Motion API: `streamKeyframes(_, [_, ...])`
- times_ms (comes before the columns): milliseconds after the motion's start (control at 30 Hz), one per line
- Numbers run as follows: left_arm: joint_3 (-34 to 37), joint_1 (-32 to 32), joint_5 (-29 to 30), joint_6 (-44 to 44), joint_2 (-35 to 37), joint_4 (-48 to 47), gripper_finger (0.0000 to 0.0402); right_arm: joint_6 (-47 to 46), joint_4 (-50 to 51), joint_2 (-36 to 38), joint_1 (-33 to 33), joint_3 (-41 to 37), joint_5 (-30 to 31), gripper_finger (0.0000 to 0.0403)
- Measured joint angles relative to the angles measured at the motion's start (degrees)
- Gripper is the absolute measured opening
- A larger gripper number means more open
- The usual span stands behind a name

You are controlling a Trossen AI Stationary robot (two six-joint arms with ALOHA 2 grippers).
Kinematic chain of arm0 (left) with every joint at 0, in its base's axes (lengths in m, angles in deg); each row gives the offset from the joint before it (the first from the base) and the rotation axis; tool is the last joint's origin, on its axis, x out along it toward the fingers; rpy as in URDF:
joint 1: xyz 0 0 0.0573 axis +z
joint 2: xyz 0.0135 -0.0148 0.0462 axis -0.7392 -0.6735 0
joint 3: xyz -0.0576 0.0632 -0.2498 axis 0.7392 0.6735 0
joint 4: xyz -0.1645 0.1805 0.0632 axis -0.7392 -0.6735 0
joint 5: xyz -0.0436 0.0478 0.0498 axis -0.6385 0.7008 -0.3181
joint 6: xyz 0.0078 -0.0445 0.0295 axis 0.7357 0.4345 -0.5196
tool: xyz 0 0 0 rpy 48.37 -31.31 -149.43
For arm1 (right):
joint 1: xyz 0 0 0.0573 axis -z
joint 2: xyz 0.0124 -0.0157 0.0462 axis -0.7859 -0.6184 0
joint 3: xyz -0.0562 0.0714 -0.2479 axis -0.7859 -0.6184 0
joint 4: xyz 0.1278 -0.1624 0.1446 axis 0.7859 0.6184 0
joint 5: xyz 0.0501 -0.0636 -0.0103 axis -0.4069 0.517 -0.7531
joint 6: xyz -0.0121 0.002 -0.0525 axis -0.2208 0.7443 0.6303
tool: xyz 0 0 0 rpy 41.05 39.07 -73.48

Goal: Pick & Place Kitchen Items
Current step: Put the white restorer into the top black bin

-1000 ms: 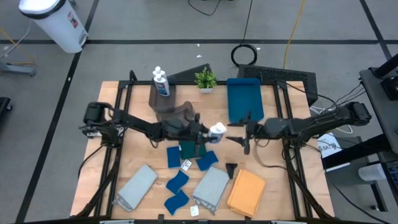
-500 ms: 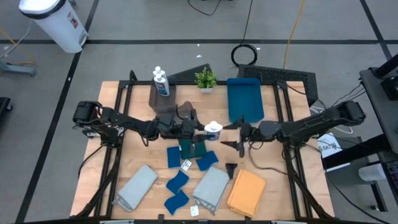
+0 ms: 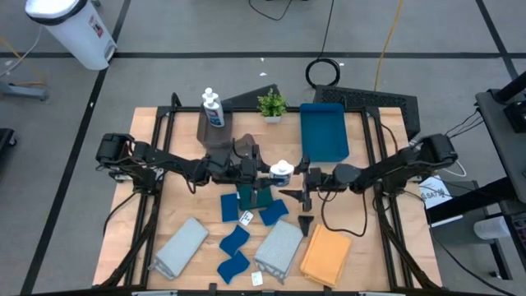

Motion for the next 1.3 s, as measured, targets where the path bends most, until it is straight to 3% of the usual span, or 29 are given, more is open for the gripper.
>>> streamKeyframes(300, [0.0, 0.0, 0.2, 1.4, 0.0, -1.3, 0.0101, -2.1, 0.5, -3.8, 0.6, 3.8, -1.6, 0.0201])
streamKeyframes(567, [0.0, 0.1, 0.0, 3.2, 0.0, -3.0, 0.0104, -1.6, 1.5, -3.9, 0.5, 4.1, -1.5, 0.0116])
streamKeyframes(733, [-0.2, 0.1, 0.1, 6.8, 0.0, -6.4, 0.014, -2.5, 4.0, -3.8, 0.5, 4.1, -1.4, 0.008])
streamKeyframes(833, [-4.0, 0.1, 0.1, 6.7, 3.1, -22.9, 0.0185, -2.8, 7.1, -4.0, 0.6, 4.1, -1.5, 0.008])
streamKeyframes(967, [-16.0, 0.1, 3.8, 5.8, 5.9, -52.5, 0.025, -2.9, 10.8, -3.9, 0.6, 4.1, -1.4, 0.0082])
streamKeyframes(1067, [-26.0, 0.1, 4.1, 4.2, 6.0, -67.5, 0.0288, -3.0, 13.8, -3.9, 0.6, 4.1, -1.4, 0.0081])
streamKeyframes(1167, [-34.4, 0.2, 2.8, 3.4, 6.1, -76.2, 0.0312, -3.0, 15.2, -3.9, 0.6, 4.1, -1.5, 0.0081])
streamKeyframes(1300, [-38.9, 0.7, -0.3, 4.6, 5.6, -79.4, 0.0326, -3.1, 15.6, -3.9, 0.6, 4.1, -1.5, 0.0081])
